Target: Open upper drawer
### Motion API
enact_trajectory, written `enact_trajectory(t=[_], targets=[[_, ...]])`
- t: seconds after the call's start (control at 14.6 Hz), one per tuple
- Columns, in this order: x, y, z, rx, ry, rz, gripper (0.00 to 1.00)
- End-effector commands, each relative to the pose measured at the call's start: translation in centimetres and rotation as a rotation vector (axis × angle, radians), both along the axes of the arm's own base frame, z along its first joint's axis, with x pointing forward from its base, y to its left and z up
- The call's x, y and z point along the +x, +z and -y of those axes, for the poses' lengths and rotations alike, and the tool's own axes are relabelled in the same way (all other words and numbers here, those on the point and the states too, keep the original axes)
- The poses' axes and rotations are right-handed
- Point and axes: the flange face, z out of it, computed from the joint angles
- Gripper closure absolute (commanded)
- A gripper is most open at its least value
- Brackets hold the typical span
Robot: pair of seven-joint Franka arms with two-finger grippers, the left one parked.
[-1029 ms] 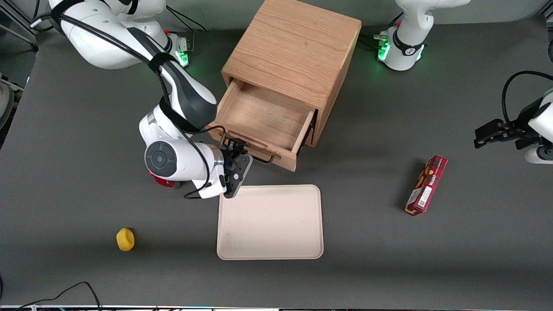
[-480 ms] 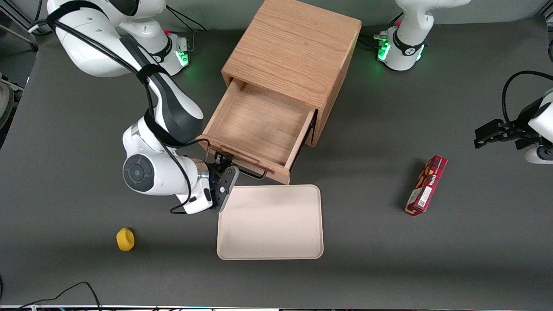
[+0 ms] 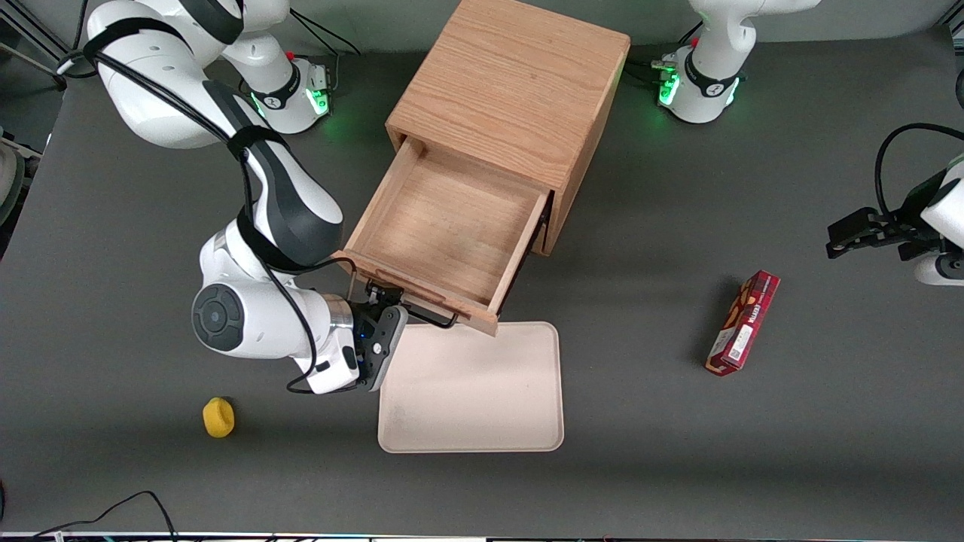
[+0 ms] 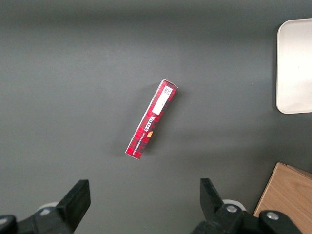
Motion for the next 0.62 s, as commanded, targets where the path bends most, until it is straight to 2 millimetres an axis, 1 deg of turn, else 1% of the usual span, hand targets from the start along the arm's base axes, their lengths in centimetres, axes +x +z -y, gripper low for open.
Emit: enact_trajectory(t=[0.0, 0.14, 0.21, 0.34, 0.41, 0.48, 0.55], targets=[[2.2, 0.9, 1.4, 0.054, 0.088, 0.101, 0.0], [2.9, 1.5, 1.9, 0.071, 0.134, 0.157, 0.0], [2.8, 1.9, 1.8, 0.072, 0.122, 0.154, 0.0], [2.3, 3.4, 1.6, 0.066, 0.052, 0.126, 0.0], [1.4, 5.8, 1.0, 0.059, -0.001, 0.114, 0.0], [-0.1, 10.3, 0.7, 0.038, -0.122, 0.09, 0.0], [-1.5, 13.3, 0.5, 0.022, -0.242, 0.057, 0.0]])
